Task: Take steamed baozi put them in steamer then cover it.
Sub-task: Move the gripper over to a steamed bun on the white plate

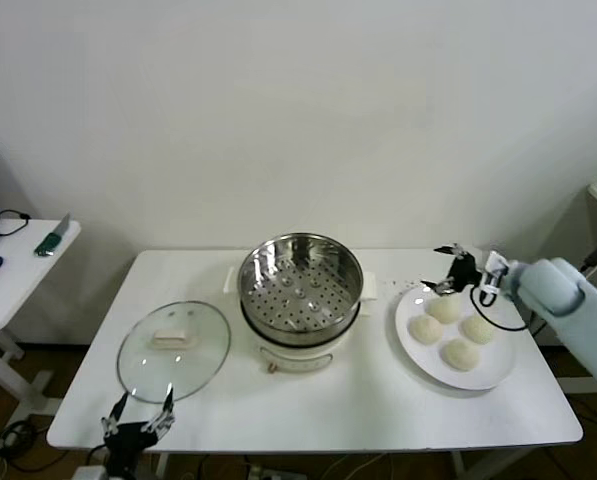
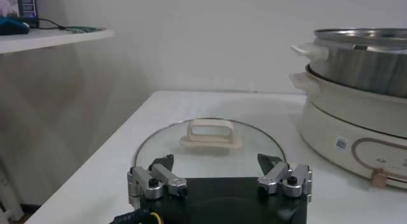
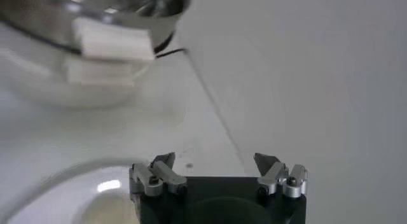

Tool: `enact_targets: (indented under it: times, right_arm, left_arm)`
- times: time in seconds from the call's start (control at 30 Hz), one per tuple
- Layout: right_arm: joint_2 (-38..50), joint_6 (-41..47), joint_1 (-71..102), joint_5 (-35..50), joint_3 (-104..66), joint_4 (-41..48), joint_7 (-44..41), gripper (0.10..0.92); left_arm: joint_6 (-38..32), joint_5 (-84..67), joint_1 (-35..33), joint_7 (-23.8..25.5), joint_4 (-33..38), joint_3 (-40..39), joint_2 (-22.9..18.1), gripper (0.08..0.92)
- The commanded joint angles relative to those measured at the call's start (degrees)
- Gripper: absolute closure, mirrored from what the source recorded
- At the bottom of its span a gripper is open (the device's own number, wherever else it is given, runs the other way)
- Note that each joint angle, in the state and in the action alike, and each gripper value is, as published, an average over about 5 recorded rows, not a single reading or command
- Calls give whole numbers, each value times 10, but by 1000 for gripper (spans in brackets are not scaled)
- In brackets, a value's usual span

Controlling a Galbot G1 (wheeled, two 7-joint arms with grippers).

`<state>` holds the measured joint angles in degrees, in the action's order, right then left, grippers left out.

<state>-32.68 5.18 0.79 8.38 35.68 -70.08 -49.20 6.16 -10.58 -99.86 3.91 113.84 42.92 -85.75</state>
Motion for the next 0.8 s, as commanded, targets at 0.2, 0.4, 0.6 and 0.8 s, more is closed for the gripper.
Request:
enact_targets:
  times: [0.2, 0.4, 0.6, 0.8]
  right_arm:
    - [-22, -75, -316, -38, 375, 122, -199, 203]
    - [-74, -58, -271, -19, 367, 148, -189, 203]
    - [-134, -62, -217, -22, 330, 201, -185, 203]
    - [-167, -67, -175, -55, 297, 247, -179, 203]
  left_arm:
    - [-1, 3, -1, 2, 4, -2, -4, 177]
    - [-1, 3, -2, 3, 8, -1, -8, 177]
    - [-3, 7, -6, 3, 9, 0, -11, 177]
    - [-4, 13, -10, 4, 9, 0, -16, 177]
